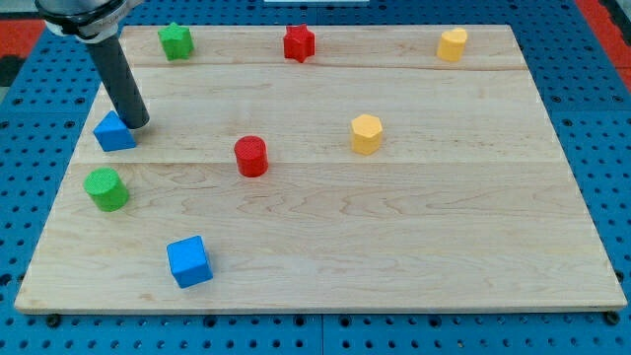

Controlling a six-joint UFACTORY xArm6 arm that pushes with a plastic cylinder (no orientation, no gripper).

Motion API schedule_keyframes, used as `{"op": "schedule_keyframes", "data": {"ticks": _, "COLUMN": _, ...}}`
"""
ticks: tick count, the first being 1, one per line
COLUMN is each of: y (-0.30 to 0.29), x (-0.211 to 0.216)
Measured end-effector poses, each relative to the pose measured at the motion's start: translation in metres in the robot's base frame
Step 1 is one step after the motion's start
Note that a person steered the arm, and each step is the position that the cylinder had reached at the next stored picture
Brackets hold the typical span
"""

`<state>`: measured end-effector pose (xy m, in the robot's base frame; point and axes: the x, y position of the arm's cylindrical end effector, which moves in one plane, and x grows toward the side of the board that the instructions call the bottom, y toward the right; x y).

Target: Place the blue triangle on top of the green circle

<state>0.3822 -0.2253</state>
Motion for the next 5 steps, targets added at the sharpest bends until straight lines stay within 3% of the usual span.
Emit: {"op": "schedule_keyframes", "data": {"ticks": 5, "y": 0.011, "x": 0.015}}
